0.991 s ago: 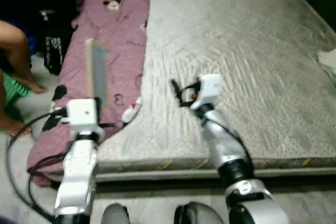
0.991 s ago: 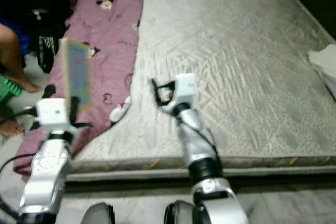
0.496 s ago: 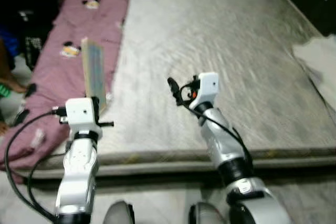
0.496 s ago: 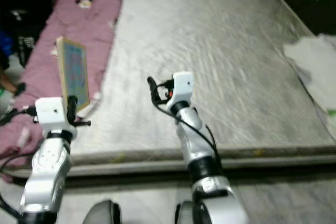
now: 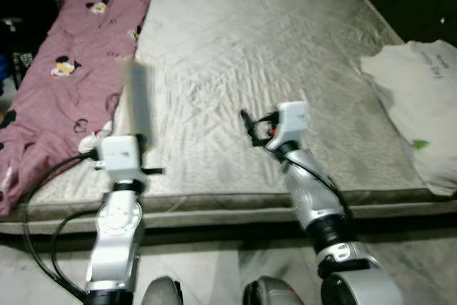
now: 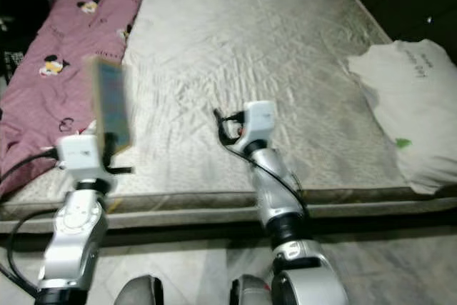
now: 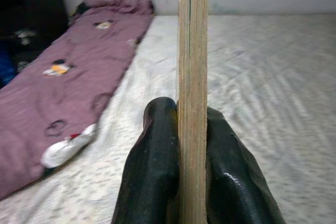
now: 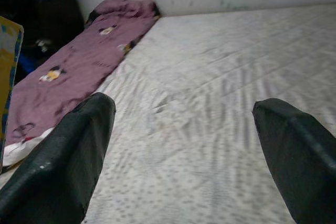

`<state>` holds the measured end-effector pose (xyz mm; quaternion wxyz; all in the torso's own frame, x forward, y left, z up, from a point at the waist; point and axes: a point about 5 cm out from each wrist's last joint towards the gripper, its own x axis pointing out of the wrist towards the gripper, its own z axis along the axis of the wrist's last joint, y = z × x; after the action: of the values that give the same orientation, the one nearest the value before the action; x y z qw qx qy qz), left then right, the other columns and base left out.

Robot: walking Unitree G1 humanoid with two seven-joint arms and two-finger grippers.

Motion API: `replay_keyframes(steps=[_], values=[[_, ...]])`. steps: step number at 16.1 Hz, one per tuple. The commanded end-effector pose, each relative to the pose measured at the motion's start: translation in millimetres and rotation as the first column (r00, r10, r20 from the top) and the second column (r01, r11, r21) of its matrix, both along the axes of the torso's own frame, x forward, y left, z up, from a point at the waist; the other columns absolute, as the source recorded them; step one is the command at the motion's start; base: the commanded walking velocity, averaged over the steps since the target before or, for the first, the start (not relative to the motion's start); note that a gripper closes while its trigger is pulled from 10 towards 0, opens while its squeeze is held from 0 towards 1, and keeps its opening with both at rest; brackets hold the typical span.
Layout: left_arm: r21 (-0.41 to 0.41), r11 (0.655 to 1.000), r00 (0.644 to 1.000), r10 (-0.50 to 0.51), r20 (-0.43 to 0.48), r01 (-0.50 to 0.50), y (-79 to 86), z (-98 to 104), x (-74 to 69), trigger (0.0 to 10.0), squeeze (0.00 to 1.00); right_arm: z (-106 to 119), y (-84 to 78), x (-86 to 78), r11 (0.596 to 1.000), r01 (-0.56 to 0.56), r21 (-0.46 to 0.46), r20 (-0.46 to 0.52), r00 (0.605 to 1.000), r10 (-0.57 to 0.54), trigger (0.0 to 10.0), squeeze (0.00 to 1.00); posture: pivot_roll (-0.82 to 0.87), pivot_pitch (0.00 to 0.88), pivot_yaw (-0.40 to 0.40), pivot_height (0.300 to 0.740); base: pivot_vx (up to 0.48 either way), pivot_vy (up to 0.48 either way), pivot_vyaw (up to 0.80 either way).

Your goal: Clean up the room

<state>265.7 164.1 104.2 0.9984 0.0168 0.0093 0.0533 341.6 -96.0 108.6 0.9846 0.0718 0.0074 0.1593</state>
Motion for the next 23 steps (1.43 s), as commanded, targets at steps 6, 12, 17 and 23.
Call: replay_keyframes(steps=[6,12,17,23], values=[[-0.018,1.0,0.996,0.025,0.085,-0.024,6.6,13.0,1.6,10.0,0.0,4.9,13.3,1.3,0.999,-0.034,0.028,0.001,0.999,0.034,10.0,0.0,-0.04,0.075,-0.006,0.74,0.0,0.0,0.0],[-0.032,0.999,0.994,-0.002,0.108,0.005,6.0,16.3,0.0,10.0,0.0,3.6,16.8,-0.1,0.998,-0.062,0.024,-0.006,0.998,0.062,10.0,0.0,-0.04,0.084,-0.007,0.74,0.206,0.0,0.0],[-0.033,0.999,0.995,-0.011,0.099,0.014,6.0,15.3,1.4,10.0,0.0,4.5,14.9,1.4,0.999,-0.033,-0.021,0.011,0.999,0.033,10.0,0.0,-0.04,0.095,-0.007,0.74,0.283,0.0,0.0],[-0.038,0.999,0.995,-0.031,0.098,0.035,3.4,14.4,0.8,10.0,0.0,5.8,9.8,3.4,0.999,0.001,-0.039,0.032,0.999,0.0,10.0,0.0,-0.04,0.094,-0.004,0.74,0.298,0.0,0.0]])
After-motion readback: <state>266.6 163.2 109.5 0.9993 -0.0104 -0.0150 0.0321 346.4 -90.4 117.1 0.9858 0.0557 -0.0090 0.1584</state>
